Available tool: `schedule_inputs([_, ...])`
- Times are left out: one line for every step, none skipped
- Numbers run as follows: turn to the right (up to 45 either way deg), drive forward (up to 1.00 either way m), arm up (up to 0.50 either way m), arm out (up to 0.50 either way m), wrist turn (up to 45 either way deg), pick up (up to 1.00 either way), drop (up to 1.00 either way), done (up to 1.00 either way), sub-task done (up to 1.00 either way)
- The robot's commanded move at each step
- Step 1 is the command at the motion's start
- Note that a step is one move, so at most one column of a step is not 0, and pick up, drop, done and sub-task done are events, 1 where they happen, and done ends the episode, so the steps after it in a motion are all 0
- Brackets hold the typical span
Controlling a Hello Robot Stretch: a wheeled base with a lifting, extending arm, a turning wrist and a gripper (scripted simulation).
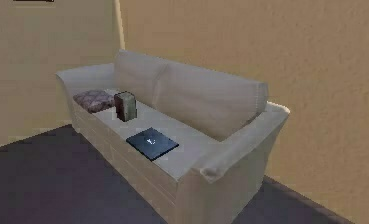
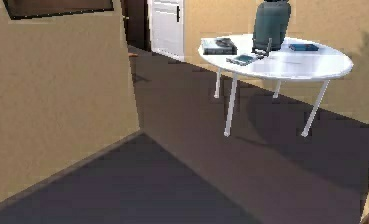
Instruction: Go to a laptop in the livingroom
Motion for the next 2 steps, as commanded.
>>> schedule_inputs([0.0, 0.2, 0.0, 0.0, 0.0, 0.0, 0.0, 0.0, 0.0])
schedule_inputs([-12.0, 0.0, 0.0, 0.0, 0.0, 0.0, 0.0, 0.0, 0.0])
